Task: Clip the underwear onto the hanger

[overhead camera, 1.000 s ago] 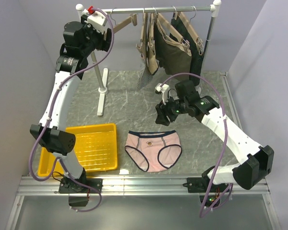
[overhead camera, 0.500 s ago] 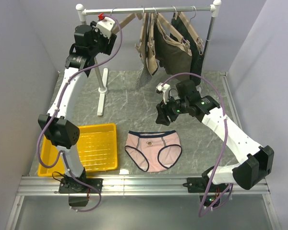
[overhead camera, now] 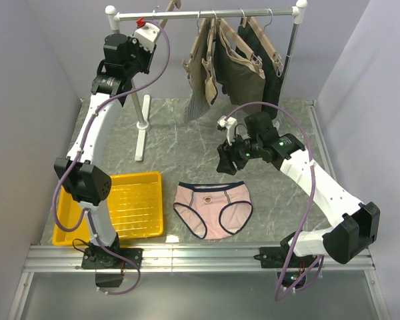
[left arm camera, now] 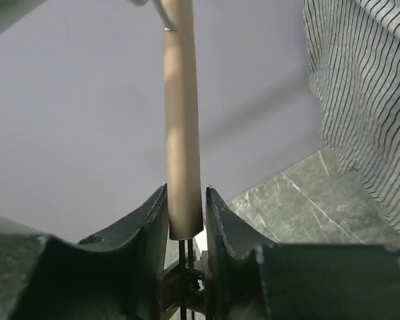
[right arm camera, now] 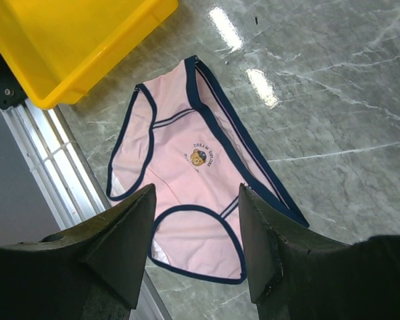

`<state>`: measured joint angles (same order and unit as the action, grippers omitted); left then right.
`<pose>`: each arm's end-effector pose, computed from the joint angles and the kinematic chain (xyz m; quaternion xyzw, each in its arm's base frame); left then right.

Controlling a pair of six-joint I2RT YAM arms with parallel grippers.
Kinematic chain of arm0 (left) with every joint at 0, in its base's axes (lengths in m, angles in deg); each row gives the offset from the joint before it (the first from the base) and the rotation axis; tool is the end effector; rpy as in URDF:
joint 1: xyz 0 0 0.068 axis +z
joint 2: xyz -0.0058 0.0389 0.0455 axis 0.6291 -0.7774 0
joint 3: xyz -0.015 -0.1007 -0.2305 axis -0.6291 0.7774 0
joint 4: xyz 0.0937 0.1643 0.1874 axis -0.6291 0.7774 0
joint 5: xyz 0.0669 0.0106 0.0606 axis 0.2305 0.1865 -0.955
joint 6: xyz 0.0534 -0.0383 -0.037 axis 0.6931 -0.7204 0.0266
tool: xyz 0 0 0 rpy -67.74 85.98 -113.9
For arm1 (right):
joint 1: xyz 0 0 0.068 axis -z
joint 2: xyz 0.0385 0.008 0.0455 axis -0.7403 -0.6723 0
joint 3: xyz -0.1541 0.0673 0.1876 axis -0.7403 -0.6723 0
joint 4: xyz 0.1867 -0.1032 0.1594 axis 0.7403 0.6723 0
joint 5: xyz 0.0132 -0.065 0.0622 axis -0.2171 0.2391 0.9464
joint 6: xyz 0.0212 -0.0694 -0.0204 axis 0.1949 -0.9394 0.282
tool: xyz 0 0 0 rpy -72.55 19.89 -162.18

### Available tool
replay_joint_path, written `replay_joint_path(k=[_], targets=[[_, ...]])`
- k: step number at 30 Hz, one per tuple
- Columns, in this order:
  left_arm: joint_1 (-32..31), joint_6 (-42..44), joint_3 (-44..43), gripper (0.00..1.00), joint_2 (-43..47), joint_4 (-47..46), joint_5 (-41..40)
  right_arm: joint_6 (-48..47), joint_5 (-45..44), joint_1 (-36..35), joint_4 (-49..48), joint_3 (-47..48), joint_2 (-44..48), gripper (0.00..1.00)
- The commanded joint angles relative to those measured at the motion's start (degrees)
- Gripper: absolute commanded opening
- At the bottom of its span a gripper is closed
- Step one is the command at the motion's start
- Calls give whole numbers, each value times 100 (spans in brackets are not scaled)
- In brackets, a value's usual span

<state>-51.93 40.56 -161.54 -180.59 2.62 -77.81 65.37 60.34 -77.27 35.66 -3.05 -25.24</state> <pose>0.4483 -0.1111 0.4522 0.2457 0.6913 -0.0054 0.6795 0.2493 0.1789 0.3023 -0.4205 0.7914 0.2977 0.3290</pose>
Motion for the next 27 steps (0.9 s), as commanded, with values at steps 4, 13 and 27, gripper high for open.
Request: replay_joint_path(k=[4,13,27], targets=[[12,-190,-3,0,621,-485,253,20,81,60,-153,-22,170,60],[12,-331,524,0,1316,-460,771,-6,64,69,-144,-31,187,60],[21,-252,2150,0,2028,665,1246,-146,37,104,-21,118,99,58]])
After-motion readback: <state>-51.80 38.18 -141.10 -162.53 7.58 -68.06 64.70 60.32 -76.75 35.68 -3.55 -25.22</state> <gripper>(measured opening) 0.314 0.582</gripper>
